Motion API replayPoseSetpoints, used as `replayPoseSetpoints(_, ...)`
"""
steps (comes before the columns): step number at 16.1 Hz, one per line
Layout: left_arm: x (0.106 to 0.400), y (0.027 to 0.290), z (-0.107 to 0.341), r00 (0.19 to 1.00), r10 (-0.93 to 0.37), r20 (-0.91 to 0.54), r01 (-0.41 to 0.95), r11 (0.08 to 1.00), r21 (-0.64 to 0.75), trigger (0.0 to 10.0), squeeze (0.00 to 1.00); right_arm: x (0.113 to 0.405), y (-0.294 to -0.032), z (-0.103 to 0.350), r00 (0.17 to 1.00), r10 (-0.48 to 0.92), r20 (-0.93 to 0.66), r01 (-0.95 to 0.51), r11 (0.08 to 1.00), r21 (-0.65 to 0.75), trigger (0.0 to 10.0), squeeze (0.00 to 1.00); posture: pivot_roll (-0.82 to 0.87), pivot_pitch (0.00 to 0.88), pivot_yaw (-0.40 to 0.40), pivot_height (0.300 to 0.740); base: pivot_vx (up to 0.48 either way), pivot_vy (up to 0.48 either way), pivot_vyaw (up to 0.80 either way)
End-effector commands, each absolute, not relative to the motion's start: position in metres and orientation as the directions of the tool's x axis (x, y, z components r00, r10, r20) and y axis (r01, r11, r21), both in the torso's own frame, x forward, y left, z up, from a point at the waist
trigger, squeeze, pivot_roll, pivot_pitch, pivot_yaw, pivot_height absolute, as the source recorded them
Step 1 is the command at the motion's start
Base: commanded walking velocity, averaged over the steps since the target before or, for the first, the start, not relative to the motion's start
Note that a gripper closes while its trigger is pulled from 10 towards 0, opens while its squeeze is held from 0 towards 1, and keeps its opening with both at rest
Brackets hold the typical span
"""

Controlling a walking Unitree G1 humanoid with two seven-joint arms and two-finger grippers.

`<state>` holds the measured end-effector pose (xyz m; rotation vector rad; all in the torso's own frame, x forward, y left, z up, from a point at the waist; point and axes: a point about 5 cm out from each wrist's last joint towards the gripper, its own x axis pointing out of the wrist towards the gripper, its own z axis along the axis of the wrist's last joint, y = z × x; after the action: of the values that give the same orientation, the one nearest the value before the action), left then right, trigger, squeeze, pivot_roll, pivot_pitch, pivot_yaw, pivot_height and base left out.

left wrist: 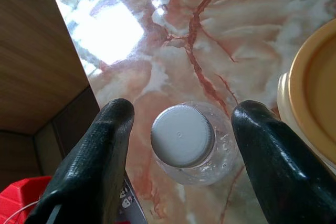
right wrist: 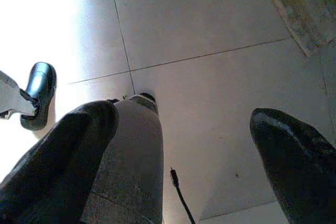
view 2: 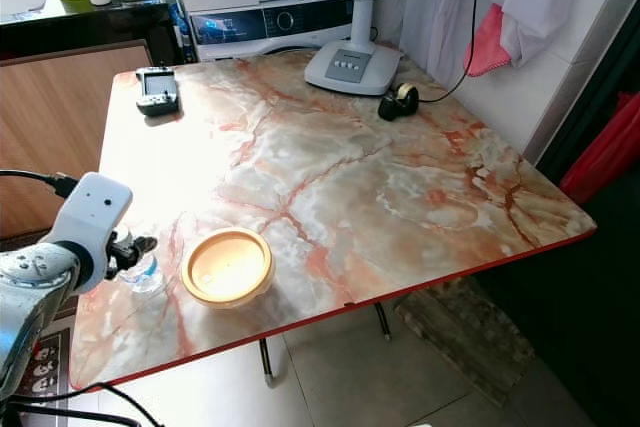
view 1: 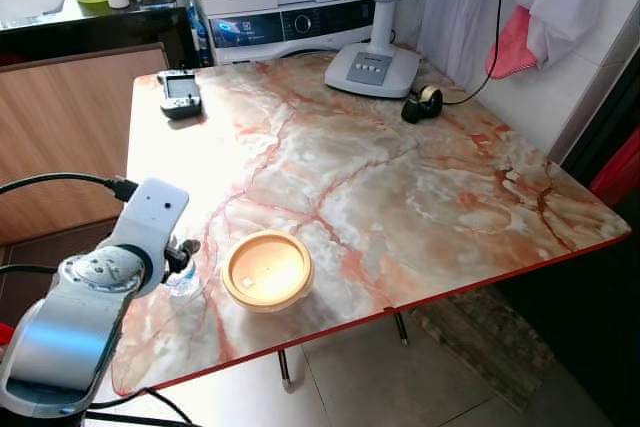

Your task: Restocking fridge

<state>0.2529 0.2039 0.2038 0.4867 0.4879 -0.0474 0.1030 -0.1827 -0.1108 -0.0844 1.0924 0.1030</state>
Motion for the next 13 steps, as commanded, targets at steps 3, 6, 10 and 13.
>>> replayPoseSetpoints(3, 0.253, 0.2082, 0.1997, 0.881, 0.088, -0.465, 0.14, 0.89, 0.435, 6.9, 0.0, 0.0854, -0.1835, -0.1156, 0.387, 0.049, -0.921, -0.149, 0.989, -0.01, 10.0, 0.0, 0.22, 0.022, -0.047, 0.74, 0.0, 0.0, 0.0)
replayPoseSetpoints(6, 0.2528, 0.208, 0.1974, 0.88, 0.09, -0.467, 0.139, 0.891, 0.433, 0.4, 0.0, 0.0855, -0.1841, -0.1155, 0.387, 0.049, -0.921, -0.151, 0.989, -0.011, 10.0, 0.0, 0.22, 0.024, -0.048, 0.74, 0.0, 0.0, 0.0)
replayPoseSetpoints(10, 0.2537, 0.2061, 0.1962, 0.883, 0.082, -0.463, 0.142, 0.892, 0.429, 0.0, 0.0, 0.0852, -0.1845, -0.1155, 0.386, 0.051, -0.921, -0.156, 0.988, -0.011, 10.0, 0.0, 0.21, 0.027, -0.049, 0.74, 0.0, 0.0, 0.0)
replayPoseSetpoints(13, 0.254, 0.2055, 0.1949, 0.884, 0.079, -0.461, 0.147, 0.889, 0.433, 0.0, 0.0, 0.085, -0.1846, -0.1156, 0.384, 0.052, -0.922, -0.16, 0.987, -0.011, 10.0, 0.0, 0.21, 0.028, -0.049, 0.74, 0.0, 0.0, 0.0)
